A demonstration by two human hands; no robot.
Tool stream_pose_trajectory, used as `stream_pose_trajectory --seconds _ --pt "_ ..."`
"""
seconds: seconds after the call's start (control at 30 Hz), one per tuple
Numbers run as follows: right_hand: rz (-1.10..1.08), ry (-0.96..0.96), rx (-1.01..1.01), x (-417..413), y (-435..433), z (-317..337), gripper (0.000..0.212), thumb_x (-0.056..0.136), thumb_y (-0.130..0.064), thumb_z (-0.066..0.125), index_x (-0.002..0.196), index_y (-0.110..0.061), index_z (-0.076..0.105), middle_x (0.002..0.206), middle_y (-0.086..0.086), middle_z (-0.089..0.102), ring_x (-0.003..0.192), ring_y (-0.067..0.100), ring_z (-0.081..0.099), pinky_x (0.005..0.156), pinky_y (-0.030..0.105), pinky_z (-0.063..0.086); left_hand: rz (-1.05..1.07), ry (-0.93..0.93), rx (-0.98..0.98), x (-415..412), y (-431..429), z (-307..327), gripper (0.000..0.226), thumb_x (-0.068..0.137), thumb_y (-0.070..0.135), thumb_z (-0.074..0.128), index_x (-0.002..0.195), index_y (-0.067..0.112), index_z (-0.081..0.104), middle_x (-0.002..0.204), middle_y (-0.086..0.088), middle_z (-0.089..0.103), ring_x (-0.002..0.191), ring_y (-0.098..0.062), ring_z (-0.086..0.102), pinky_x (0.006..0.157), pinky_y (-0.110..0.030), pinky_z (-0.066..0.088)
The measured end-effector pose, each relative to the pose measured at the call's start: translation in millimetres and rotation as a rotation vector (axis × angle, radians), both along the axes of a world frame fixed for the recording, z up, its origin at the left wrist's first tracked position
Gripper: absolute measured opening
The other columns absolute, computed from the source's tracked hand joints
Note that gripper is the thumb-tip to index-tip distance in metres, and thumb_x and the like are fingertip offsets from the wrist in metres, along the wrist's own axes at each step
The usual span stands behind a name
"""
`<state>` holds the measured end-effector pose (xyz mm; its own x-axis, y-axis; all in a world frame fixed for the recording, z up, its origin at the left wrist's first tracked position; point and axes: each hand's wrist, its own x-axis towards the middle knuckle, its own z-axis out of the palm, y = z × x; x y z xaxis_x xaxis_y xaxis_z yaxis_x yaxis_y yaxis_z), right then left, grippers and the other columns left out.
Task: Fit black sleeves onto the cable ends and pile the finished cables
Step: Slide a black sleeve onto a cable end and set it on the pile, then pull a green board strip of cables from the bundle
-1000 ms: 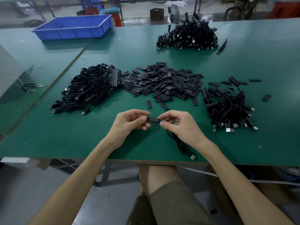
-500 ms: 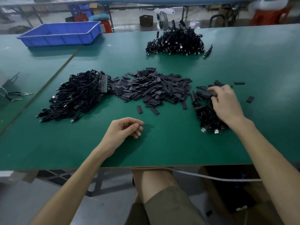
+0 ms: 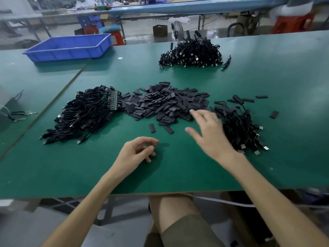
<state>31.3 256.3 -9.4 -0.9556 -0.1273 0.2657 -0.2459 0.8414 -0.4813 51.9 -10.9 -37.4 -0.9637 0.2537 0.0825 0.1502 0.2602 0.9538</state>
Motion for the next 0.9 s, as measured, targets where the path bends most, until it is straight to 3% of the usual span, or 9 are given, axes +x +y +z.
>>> stream_pose_trajectory --seconds 0.1,0.23,0.37,0.43,0.5,0.57,0.63,0.8,0.9 --pt "0.095 -0.060 0.071 3.1 -26.7 -20.4 0.068 0.104 -0.048 0.050 0.162 -0.018 0.031 0.159 0.002 0.036 0.148 0.015 0.021 0.123 0.036 0.016 0.032 0.022 -0.026 0.8 1.5 1.4 0.024 0.097 0.001 0.063 0.117 0.012 0.069 0.109 -0.013 0.069 0.081 -0.018 0.072 0.067 -0.022 0.055" --pt "0.085 -0.072 0.160 5.9 -38.9 -40.0 0.064 0.107 -0.050 0.044 0.159 -0.015 0.036 0.155 0.001 0.038 0.146 0.018 0.025 0.120 0.035 0.019 0.103 -0.039 -0.049 -3.1 -1.3 3.4 0.021 0.099 0.003 0.061 0.117 0.011 0.067 0.096 -0.010 0.074 0.065 -0.023 0.070 0.067 -0.029 0.056" --pt "0.072 -0.050 0.197 4.8 -39.0 -44.5 0.060 0.107 -0.050 0.042 0.155 -0.015 0.042 0.153 0.000 0.041 0.145 0.018 0.029 0.119 0.035 0.020 0.143 -0.015 -0.109 -30.2 -2.9 14.6 0.023 0.098 -0.004 0.057 0.115 0.010 0.065 0.113 -0.009 0.065 0.082 -0.021 0.074 0.055 -0.035 0.060" --pt "0.069 -0.038 0.248 5.4 -41.6 -44.9 0.060 0.108 -0.050 0.038 0.156 -0.015 0.041 0.154 0.002 0.041 0.145 0.019 0.029 0.119 0.037 0.021 0.277 0.085 -0.260 -57.8 -8.4 26.0 0.027 0.097 -0.006 0.056 0.114 0.012 0.067 0.113 -0.006 0.065 0.080 -0.015 0.072 0.060 -0.029 0.059" --pt "0.064 -0.035 0.273 5.9 -43.5 -45.0 0.061 0.108 -0.051 0.036 0.157 -0.016 0.039 0.154 0.001 0.041 0.145 0.019 0.030 0.119 0.038 0.022 0.427 0.212 -0.456 -87.8 -19.2 40.4 0.028 0.096 -0.003 0.055 0.117 0.011 0.068 0.114 -0.004 0.064 0.088 -0.013 0.067 0.078 -0.027 0.057" --pt "0.061 -0.031 0.276 5.8 -43.3 -45.2 0.061 0.108 -0.052 0.034 0.157 -0.016 0.040 0.153 0.001 0.041 0.145 0.018 0.030 0.119 0.038 0.024 0.501 0.300 -0.672 -116.5 -31.9 50.8 0.032 0.096 0.001 0.053 0.126 0.006 0.063 0.122 -0.012 0.059 0.105 -0.024 0.061 0.097 -0.039 0.052" --pt "0.063 -0.032 0.277 5.5 -42.8 -44.8 0.060 0.108 -0.052 0.034 0.155 -0.016 0.041 0.152 0.000 0.042 0.144 0.018 0.031 0.120 0.038 0.025 0.533 0.315 -0.889 -141.9 -43.9 55.9 0.039 0.097 0.006 0.053 0.135 0.000 0.055 0.134 -0.023 0.051 0.121 -0.037 0.050 0.106 -0.048 0.043" --pt "0.060 -0.032 0.269 5.1 -40.9 -44.7 0.059 0.108 -0.051 0.035 0.153 -0.016 0.046 0.151 -0.001 0.045 0.144 0.017 0.034 0.120 0.039 0.028 0.560 0.046 -1.256 -173.2 -68.3 47.4 0.062 0.104 0.040 0.048 0.144 -0.005 0.035 0.148 -0.029 0.038 0.139 -0.043 0.033 0.115 -0.051 0.025" --pt "0.060 -0.038 0.284 4.2 -41.3 -45.2 0.059 0.108 -0.053 0.032 0.154 -0.018 0.044 0.151 -0.003 0.042 0.145 0.016 0.031 0.121 0.038 0.026 0.558 0.147 -1.391 -176.3 -70.9 38.8 0.056 0.103 0.044 0.049 0.129 -0.004 0.051 0.134 -0.027 0.049 0.125 -0.042 0.045 0.108 -0.050 0.033"
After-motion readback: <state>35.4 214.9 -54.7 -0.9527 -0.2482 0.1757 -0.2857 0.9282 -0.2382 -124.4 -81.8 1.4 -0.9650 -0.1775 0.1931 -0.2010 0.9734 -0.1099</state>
